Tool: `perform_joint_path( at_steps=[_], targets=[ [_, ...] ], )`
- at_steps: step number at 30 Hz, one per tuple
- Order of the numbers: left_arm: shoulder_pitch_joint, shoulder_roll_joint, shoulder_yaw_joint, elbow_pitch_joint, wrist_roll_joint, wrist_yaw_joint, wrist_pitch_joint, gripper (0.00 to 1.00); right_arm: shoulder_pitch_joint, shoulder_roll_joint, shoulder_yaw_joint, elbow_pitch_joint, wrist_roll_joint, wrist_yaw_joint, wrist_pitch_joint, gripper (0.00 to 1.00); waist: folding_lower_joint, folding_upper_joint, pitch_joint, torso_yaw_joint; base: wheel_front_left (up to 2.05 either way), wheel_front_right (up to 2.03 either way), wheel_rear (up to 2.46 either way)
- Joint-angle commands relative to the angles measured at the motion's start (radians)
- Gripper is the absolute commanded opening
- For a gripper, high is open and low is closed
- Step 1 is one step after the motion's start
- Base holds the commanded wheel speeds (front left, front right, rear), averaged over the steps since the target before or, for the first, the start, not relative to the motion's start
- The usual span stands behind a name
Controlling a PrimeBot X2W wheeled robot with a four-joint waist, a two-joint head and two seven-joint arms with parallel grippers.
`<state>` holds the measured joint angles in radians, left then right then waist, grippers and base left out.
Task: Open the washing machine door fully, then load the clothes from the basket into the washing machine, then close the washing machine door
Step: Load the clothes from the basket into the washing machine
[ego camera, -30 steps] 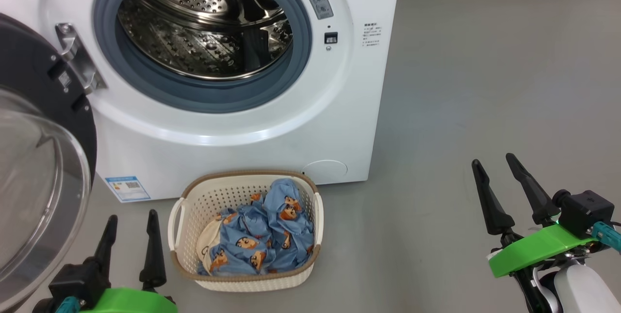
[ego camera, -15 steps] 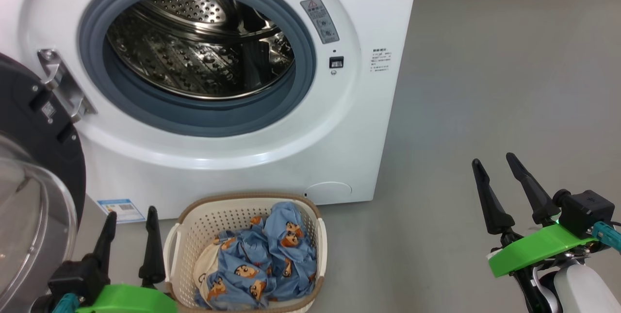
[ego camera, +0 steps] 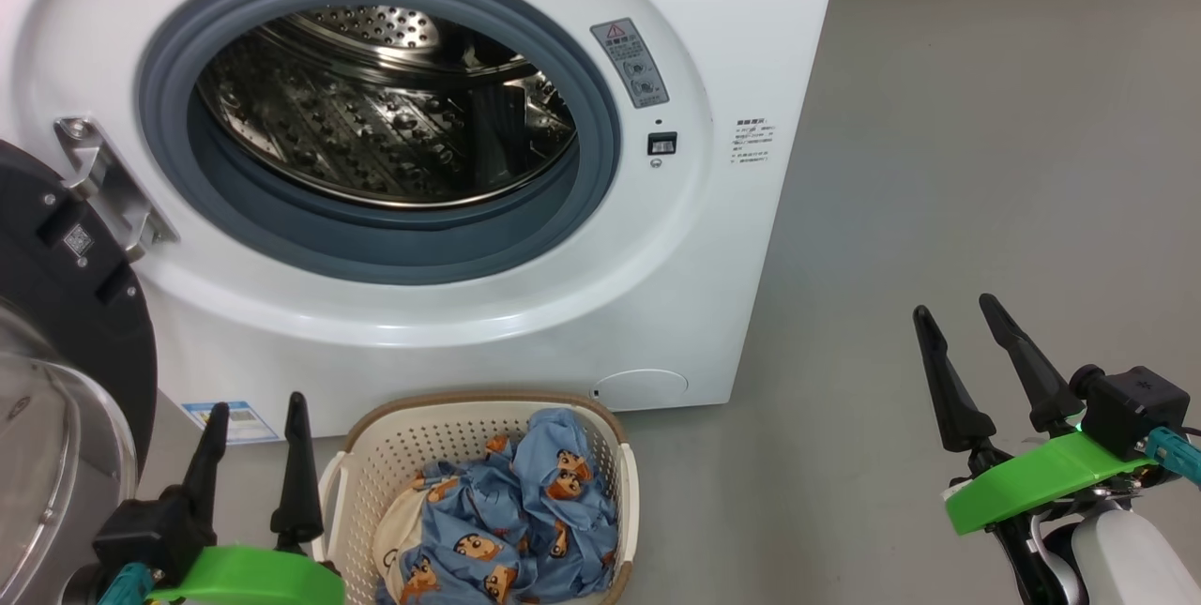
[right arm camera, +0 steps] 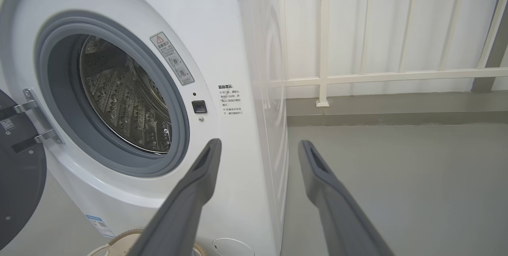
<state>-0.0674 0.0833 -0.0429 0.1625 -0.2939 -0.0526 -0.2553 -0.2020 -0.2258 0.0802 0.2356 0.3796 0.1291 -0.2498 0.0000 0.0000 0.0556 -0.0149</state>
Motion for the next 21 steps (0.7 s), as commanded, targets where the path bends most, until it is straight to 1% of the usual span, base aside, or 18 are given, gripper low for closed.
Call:
perform_joint_path(
  at_steps=[1,21],
  targets=[
    [-0.044,0.011,0.038,-0.020,0.013,-0.005,-0.006,1.00,-0.018,-0.010,0.016,-0.027,0.000,0.002,-0.012,1.00,0.0000,0.0000,0.002,0.001,0.00,0.00,0.00],
    [-0.057,0.006,0.044,-0.011,0.025,-0.011,-0.006,1.00,-0.023,-0.002,0.019,-0.031,-0.006,0.002,-0.012,1.00,0.0000,0.0000,0.019,0.005,0.00,0.00,0.00]
  ],
)
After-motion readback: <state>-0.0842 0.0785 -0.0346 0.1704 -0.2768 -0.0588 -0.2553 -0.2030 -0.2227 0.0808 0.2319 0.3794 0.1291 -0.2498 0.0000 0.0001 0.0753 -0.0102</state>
